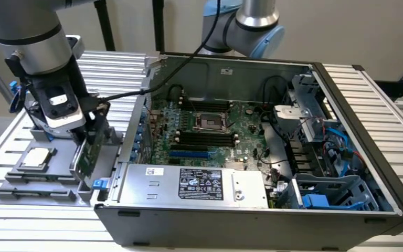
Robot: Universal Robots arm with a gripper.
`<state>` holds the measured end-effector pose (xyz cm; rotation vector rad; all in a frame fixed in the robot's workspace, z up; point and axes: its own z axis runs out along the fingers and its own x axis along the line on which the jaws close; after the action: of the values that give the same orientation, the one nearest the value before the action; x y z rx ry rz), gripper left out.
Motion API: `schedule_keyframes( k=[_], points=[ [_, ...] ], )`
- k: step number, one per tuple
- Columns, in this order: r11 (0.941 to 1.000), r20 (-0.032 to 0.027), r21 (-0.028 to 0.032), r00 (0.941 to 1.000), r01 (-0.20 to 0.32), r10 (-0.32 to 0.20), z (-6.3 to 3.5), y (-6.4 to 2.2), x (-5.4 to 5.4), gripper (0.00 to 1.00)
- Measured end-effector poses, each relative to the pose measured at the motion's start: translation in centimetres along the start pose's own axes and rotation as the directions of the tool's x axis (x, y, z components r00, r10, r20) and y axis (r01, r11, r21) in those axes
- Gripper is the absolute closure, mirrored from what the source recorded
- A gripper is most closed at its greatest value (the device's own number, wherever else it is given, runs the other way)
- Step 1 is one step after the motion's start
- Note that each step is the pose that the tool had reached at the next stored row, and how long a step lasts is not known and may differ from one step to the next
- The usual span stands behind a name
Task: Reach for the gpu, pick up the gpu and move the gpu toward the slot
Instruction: 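Pick up the gpu and move the gpu toward the slot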
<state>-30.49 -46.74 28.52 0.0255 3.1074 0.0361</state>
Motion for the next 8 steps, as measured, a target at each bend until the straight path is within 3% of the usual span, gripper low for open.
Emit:
schedule_keyframes(
  k=[8],
  points=[
    [1.0000, 0.0001, -0.0002, 1.0000, 0.001, -0.001, -3.61, 0.09, -0.1, 0.74]
  ],
)
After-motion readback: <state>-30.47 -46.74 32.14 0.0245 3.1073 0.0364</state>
